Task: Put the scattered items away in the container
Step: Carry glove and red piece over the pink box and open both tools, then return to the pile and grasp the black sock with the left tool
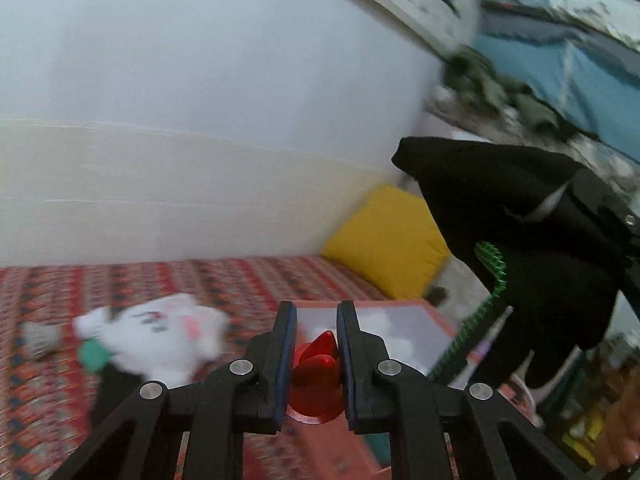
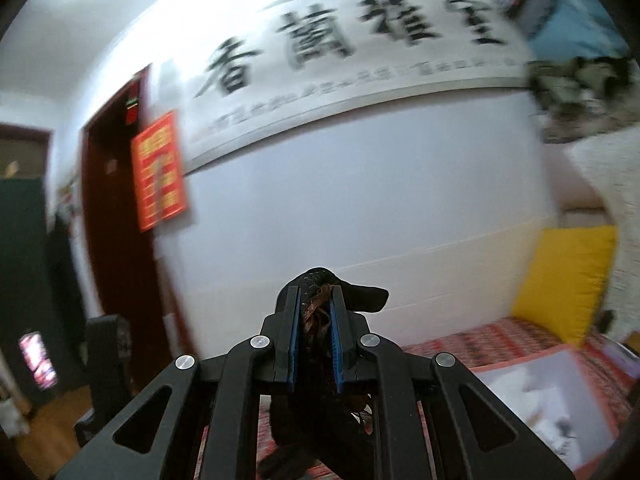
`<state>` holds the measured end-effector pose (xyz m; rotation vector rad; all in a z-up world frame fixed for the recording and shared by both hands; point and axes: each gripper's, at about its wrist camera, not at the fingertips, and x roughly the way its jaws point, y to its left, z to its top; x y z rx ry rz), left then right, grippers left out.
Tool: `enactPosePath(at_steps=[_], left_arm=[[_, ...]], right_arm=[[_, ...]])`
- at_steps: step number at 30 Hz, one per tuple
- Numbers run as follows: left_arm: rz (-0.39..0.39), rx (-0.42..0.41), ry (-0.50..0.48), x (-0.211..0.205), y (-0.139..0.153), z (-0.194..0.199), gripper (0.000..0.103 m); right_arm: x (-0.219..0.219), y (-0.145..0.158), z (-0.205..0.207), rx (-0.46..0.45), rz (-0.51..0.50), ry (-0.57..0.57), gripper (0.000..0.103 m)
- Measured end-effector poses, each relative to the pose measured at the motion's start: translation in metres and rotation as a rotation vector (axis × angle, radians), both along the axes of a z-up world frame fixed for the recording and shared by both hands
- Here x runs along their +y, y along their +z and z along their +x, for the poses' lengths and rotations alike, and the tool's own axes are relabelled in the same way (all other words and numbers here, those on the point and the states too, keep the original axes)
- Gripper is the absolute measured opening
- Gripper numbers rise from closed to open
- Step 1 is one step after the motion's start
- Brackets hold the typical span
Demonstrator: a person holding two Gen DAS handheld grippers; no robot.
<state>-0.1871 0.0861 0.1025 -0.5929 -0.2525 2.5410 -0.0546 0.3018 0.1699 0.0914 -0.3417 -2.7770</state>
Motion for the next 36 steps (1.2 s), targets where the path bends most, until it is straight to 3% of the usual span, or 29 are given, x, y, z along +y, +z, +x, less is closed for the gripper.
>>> enactPosePath(at_steps=[7, 9, 10, 11, 12, 13, 14, 17, 20, 23, 27, 31, 36], left_arm=[[-0.092, -0.036, -0.161, 0.122, -0.013, -0.041, 0.016], [-0.141, -0.047, -0.180, 0.154, -0.024, -0.057, 0.029], [-0.172, -0.064, -0.179, 0.166, -0.029, -0.064, 0.057], [-0.199, -0.088, -0.177, 0.174, -0.034, -0.070, 0.076], [-0.206, -0.092, -0.176, 0.177, -0.037, -0.071, 0.077], [-0.209, -0.090, -0.174, 0.178, -0.038, -0.071, 0.078], [-0.212, -0.079, -0.168, 0.176, -0.038, -0.069, 0.082], [-0.179, -0.047, -0.133, 0.156, -0.032, -0.059, 0.091], [-0.145, -0.060, -0.075, 0.127, -0.029, -0.052, 0.093], [-0.169, -0.063, -0.004, 0.095, -0.040, -0.042, 0.096], [-0.250, -0.096, 0.162, 0.034, -0.082, -0.027, 0.098], [-0.320, -0.221, 0.313, -0.032, -0.141, -0.035, 0.098], [-0.260, -0.374, 0.394, -0.108, -0.199, -0.057, 0.098]], right_arm=[[0.105, -0.027, -0.035, -0.086, -0.120, -0.211, 0.013], [0.129, -0.041, -0.056, -0.150, -0.143, -0.233, 0.013], [0.140, -0.049, -0.068, -0.193, -0.151, -0.241, 0.019], [0.150, -0.058, -0.080, -0.251, -0.162, -0.255, 0.030], [0.160, -0.067, -0.090, -0.302, -0.175, -0.271, 0.045], [0.167, -0.074, -0.095, -0.328, -0.196, -0.295, 0.081], [0.175, -0.079, -0.098, -0.346, -0.217, -0.315, 0.089], [0.185, -0.078, -0.093, -0.312, -0.253, -0.301, 0.089], [0.178, -0.067, -0.091, -0.274, -0.241, -0.297, 0.089], [0.157, -0.059, -0.091, -0.259, -0.210, -0.256, 0.089], [0.106, -0.056, -0.094, -0.267, -0.148, -0.143, 0.089], [0.046, -0.061, -0.107, -0.304, -0.077, -0.002, 0.089], [-0.023, -0.084, -0.118, -0.357, 0.028, 0.101, 0.089]])
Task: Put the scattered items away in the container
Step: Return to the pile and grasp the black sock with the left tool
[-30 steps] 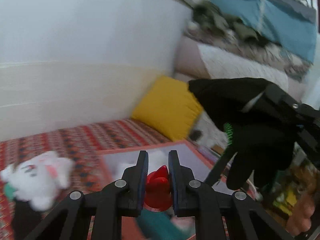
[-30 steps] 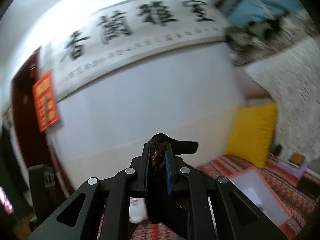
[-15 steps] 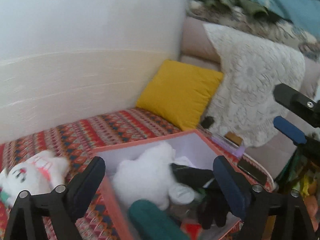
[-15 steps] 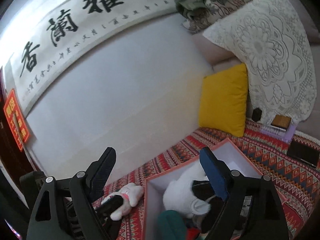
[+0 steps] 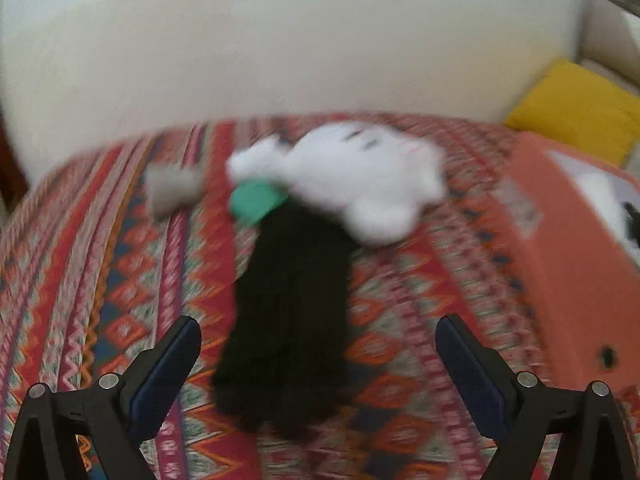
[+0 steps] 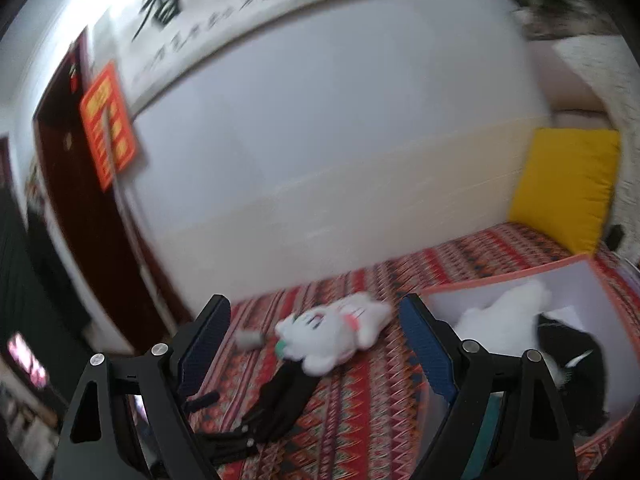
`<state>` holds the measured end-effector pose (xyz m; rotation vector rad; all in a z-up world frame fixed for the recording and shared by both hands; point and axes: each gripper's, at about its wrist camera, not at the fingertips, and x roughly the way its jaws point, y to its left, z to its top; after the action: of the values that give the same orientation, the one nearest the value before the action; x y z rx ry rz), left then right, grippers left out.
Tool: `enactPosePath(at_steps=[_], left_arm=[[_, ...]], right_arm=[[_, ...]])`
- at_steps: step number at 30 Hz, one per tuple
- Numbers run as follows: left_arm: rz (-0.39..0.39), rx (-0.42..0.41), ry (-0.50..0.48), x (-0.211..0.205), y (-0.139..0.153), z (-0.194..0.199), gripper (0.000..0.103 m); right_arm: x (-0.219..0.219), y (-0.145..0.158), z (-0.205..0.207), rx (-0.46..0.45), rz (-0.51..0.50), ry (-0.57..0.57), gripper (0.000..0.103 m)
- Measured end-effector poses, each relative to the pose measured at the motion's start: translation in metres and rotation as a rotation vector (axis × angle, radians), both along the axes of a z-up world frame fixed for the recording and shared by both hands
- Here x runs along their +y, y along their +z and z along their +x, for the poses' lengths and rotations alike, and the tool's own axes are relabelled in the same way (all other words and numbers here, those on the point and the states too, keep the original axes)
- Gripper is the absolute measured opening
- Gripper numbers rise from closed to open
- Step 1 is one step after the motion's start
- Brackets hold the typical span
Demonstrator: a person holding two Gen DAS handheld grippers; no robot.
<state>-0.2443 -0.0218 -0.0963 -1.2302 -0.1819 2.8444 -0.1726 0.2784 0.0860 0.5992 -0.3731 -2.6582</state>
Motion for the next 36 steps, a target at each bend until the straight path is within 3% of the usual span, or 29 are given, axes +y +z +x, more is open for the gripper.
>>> enactPosePath(at_steps=[9, 17, 21, 24, 26, 28, 31, 36], left_arm=[[0.081, -0.116, 0.020, -0.025, -0.058, -0.059, 0.098], [0.104, -0.164, 0.020, -0.021, -0.086, -0.082, 0.098], [0.044, -0.137, 0.010, -0.011, -0.090, -0.079, 0.096], [-0.015, -0.116, -0.003, -0.003, -0.091, -0.074, 0.072], [0.008, -0.114, -0.014, -0.006, -0.090, -0.068, 0.037], [0.053, -0.118, -0.017, -0.015, -0.089, -0.062, 0.023], [0.170, -0.123, 0.033, -0.046, -0.090, -0.042, 0.019], [0.249, -0.092, 0.172, -0.100, -0.093, -0.010, 0.019]], right_arm=[[-0.087, -0.065, -0.028, -0.122, 0.146, 0.152, 0.089], [-0.107, -0.119, -0.067, -0.247, 0.166, 0.133, 0.091], [-0.112, -0.145, -0.085, -0.319, 0.164, 0.113, 0.091], [-0.110, -0.156, -0.094, -0.349, 0.156, 0.086, 0.091], [-0.109, -0.161, -0.099, -0.359, 0.155, 0.066, 0.091], [-0.108, -0.166, -0.104, -0.364, 0.161, 0.044, 0.091], [-0.110, -0.173, -0.111, -0.370, 0.171, 0.029, 0.091], [-0.134, -0.176, -0.121, -0.366, 0.191, 0.098, 0.091]])
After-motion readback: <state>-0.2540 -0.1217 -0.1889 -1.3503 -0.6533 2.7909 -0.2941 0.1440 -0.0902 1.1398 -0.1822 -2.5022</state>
